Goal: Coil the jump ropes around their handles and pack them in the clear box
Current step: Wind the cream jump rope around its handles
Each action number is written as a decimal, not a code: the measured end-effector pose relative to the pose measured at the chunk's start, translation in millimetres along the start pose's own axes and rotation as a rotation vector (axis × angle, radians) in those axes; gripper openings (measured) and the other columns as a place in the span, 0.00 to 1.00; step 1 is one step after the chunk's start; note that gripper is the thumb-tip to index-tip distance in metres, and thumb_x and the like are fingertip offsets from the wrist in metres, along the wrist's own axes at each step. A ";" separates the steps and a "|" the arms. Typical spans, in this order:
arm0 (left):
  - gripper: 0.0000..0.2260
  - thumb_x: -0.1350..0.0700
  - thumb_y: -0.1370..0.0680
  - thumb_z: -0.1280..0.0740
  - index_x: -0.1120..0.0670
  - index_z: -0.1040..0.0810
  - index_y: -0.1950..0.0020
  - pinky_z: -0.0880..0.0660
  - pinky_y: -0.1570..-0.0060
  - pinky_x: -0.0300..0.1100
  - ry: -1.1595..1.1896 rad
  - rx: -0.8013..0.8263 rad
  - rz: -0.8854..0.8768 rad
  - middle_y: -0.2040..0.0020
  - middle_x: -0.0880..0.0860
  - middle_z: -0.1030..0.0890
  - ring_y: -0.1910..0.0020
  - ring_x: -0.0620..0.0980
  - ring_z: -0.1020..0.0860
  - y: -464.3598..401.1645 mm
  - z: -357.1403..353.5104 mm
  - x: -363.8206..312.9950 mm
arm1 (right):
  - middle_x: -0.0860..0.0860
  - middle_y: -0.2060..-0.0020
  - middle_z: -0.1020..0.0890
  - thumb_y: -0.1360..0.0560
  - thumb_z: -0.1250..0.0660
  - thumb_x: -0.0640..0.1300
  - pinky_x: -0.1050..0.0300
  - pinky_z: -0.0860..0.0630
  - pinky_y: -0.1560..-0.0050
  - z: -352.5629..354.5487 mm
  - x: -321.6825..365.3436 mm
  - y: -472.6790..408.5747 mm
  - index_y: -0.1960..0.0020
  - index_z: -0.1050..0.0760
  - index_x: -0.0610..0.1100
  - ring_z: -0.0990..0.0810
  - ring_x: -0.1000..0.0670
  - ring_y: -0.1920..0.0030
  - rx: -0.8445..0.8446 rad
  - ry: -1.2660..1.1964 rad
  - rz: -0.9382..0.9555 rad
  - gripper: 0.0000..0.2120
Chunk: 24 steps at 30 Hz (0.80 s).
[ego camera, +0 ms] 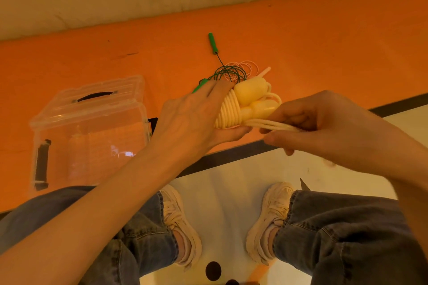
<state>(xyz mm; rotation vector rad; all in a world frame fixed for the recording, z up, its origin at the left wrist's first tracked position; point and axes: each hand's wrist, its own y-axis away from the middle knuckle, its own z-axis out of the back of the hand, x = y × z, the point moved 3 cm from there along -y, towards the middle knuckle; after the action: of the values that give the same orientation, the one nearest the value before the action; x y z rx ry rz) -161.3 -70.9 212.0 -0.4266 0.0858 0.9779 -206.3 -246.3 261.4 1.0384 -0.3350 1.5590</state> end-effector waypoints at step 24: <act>0.26 0.31 0.31 0.39 0.51 0.23 0.49 0.36 0.75 0.38 0.120 0.165 -0.219 0.59 0.45 0.19 0.67 0.48 0.23 2.3 -0.5 -21.2 | 0.50 0.66 0.16 0.27 0.29 0.39 0.69 0.27 0.59 18.0 -4.8 -43.6 0.54 0.18 0.42 0.18 0.57 0.64 -0.318 -0.164 0.189 0.03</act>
<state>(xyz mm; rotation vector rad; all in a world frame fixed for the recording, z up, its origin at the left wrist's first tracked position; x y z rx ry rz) -175.1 -86.6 216.3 -0.3347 0.2219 0.7237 -159.5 -249.8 253.8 0.9045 -0.7869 1.5276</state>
